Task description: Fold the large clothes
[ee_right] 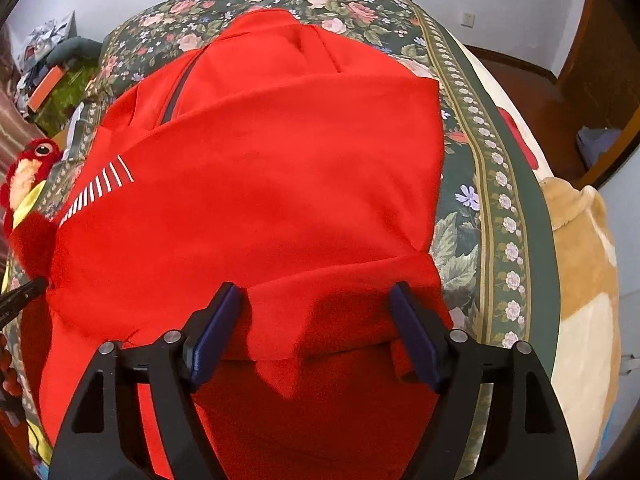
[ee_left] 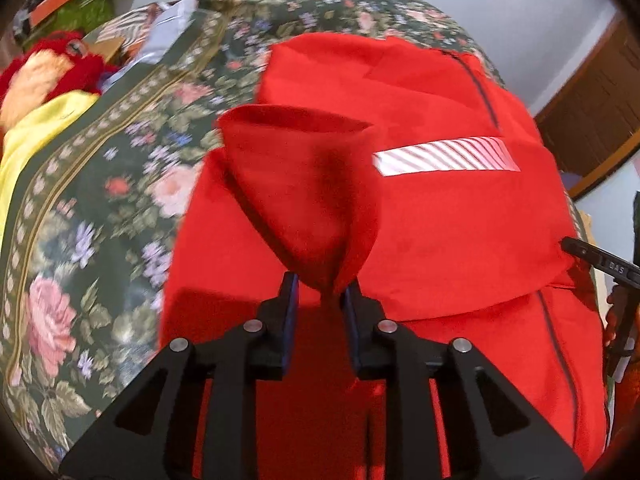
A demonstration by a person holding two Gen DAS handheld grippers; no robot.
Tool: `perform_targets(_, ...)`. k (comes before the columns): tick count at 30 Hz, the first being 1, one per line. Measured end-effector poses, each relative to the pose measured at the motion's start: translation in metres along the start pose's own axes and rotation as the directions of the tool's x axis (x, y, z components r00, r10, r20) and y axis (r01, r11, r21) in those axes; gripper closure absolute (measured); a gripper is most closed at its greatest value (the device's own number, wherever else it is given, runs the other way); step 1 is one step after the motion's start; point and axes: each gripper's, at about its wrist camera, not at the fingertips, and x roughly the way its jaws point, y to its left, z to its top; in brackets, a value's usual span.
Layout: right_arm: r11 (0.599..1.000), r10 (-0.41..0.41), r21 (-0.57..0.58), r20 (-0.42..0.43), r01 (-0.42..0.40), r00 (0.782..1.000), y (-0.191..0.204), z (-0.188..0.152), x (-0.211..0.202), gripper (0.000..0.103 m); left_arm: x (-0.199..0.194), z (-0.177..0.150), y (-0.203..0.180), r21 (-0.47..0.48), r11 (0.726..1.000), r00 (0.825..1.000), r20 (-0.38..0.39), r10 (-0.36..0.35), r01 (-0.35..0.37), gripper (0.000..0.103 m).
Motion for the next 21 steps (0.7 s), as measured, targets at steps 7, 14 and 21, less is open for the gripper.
perform_targets(7, 0.999, -0.028, -0.043, -0.001, 0.028, 1.000, 0.009, -0.002, 0.004, 0.018, -0.012, -0.019, 0.034, -0.064, 0.997, 0.999, -0.014, 0.036, -0.037, 0.081)
perform_targets(14, 1.000, -0.010, -0.021, -0.018, 0.010, 1.000, 0.007, 0.005, -0.006, 0.018, -0.045, -0.006, 0.032, -0.002, 0.988, 0.986, 0.052, 0.157, -0.157, 0.047)
perform_targets(21, 1.000, 0.010, -0.023, 0.079, -0.009, 0.997, -0.003, 0.023, -0.042, 0.018, -0.061, 0.045, 0.006, 0.043, 0.991, 0.985, 0.126, 0.121, -0.127, 0.036)
